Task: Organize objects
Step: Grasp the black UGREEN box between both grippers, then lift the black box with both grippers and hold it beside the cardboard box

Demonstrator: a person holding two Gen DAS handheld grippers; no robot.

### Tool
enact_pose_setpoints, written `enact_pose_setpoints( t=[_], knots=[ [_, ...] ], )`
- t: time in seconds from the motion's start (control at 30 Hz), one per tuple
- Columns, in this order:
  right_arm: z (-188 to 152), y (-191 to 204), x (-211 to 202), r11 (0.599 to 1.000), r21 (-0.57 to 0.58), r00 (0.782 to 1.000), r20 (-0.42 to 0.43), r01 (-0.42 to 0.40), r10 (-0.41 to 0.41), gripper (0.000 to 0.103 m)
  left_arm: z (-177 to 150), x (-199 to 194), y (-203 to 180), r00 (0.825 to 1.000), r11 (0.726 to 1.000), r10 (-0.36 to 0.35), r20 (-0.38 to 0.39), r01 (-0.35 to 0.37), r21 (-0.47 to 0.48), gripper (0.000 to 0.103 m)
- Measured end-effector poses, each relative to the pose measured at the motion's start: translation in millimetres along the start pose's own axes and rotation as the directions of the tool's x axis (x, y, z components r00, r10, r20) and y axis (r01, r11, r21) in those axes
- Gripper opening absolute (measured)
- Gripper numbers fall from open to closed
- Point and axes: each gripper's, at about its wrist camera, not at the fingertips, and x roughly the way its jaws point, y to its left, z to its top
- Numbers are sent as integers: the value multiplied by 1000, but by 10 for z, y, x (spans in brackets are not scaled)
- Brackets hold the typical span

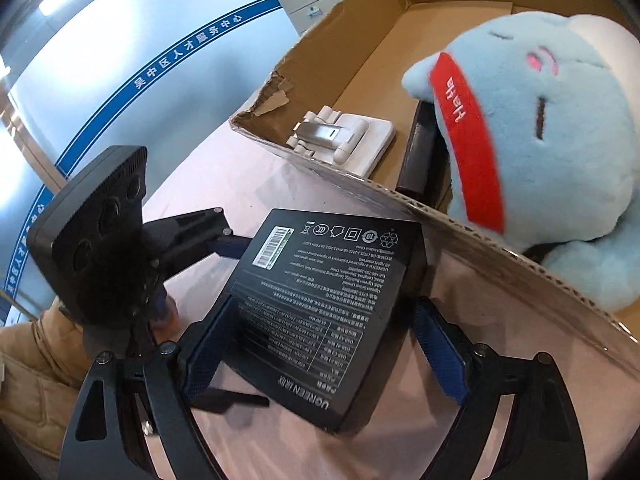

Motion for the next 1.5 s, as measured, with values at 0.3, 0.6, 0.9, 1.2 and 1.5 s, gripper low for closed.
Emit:
enact_pose_setpoints(
  t=[0.3,0.6,0.9,1.2,1.5],
  knots=[
    [-56,104,-286,998,-8,993,93,-68,68,91,-7,-120,-75,999,1000,-18,51,18,6,102],
    [-54,312,-793,995,-101,967,254,13,13,93,172,-437,-248,973,998,-40,227,30,49,102],
    [-222,175,-875,997,-70,968,248,-24,41,92,277,-305,-263,977,992,-29,212,3,124,102],
    [-224,64,-811,997,-65,973,231,37,-21,92,200,-297,-210,978,993,-31,208,6,120,102],
    [-154,32,-641,993,-115,979,204,9,15,72,293,-217,24,975,993,-113,194,105,51,71]
  ],
)
